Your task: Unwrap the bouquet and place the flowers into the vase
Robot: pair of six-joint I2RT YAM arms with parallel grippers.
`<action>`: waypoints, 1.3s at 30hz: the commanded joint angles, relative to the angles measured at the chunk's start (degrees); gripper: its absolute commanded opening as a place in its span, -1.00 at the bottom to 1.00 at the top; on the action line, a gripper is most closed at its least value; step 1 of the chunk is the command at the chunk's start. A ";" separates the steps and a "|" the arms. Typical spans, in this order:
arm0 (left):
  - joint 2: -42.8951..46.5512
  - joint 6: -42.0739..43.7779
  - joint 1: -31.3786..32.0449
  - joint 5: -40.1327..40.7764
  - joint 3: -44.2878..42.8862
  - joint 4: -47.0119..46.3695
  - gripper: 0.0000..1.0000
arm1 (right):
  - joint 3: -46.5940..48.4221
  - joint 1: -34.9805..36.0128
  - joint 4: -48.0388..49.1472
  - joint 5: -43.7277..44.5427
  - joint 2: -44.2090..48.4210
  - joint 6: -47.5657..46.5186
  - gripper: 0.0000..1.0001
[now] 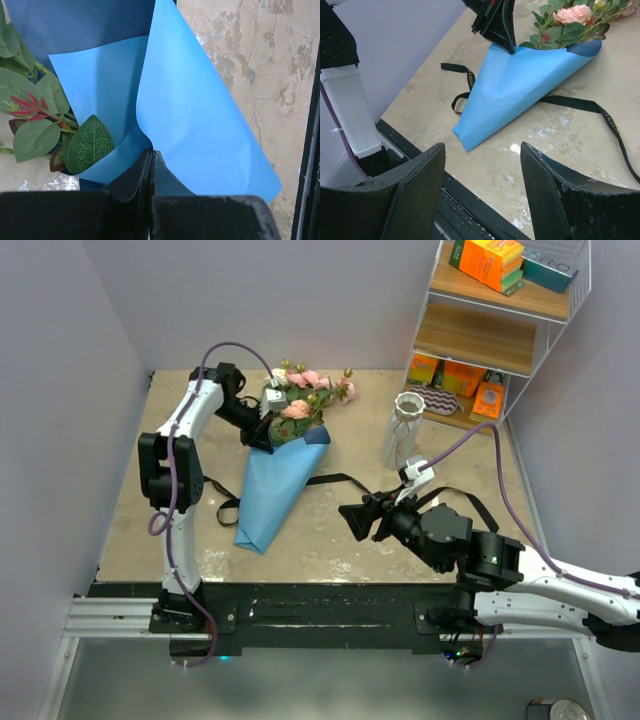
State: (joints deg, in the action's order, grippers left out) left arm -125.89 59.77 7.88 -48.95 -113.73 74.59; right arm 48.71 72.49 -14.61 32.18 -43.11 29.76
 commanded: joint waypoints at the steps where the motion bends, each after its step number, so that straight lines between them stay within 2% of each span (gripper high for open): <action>1: 6.09 0.88 0.03 -0.62 0.09 0.82 -1.00 | 1.13 0.11 1.78 0.51 0.49 -0.40 0.29; 8: 8.81 -3.86 1.61 -1.59 -1.23 0.82 -1.00 | 0.69 0.02 2.04 0.25 1.28 0.30 0.29; 16: 14.96 -12.38 8.72 -4.57 -0.09 0.56 -0.93 | 0.25 0.02 1.87 0.16 2.94 1.09 0.28; 21: 18.03 -17.31 13.56 -4.58 4.21 -2.86 -0.86 | -0.37 0.02 1.43 0.51 4.44 1.79 0.27; 24: 19.53 -20.73 15.76 -4.22 7.81 -6.37 -0.50 | -0.81 0.02 0.90 1.04 5.49 2.23 0.27; 25: 19.89 -21.88 16.37 -4.31 9.74 -6.91 0.07 | -0.89 0.02 0.81 1.21 6.02 2.32 0.28; 26: 20.15 -22.41 17.77 -4.23 10.71 -8.39 0.35 | -0.90 0.02 0.38 1.48 6.20 2.50 0.30; 27: 20.59 -23.89 18.48 -3.36 11.59 -9.28 0.74 | -0.98 0.02 0.20 1.74 6.37 2.58 0.34; 28: 20.68 -24.60 19.01 -3.09 13.08 -10.94 0.95 | -1.07 -0.07 -0.06 2.18 6.72 2.67 0.39; 29: 20.85 -25.48 19.45 -2.73 13.62 -11.82 0.99 | -1.07 0.02 -0.24 2.35 6.90 2.67 0.48; 34: 23.22 -30.84 17.97 2.80 13.10 -17.79 0.99 | -0.46 0.02 -1.12 2.80 6.90 2.50 0.51; 37: 25.07 -32.08 14.02 3.07 8.82 -17.90 0.99 | -0.02 0.02 -1.74 3.32 6.99 2.06 0.52; 39: 25.60 -33.30 9.19 1.41 6.60 -17.98 0.98 | 0.33 0.02 -1.82 3.50 7.08 1.80 0.52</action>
State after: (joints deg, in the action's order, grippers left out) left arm -105.51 30.92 24.25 -46.96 -100.97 60.71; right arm 48.14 72.47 -16.47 33.74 -37.19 31.55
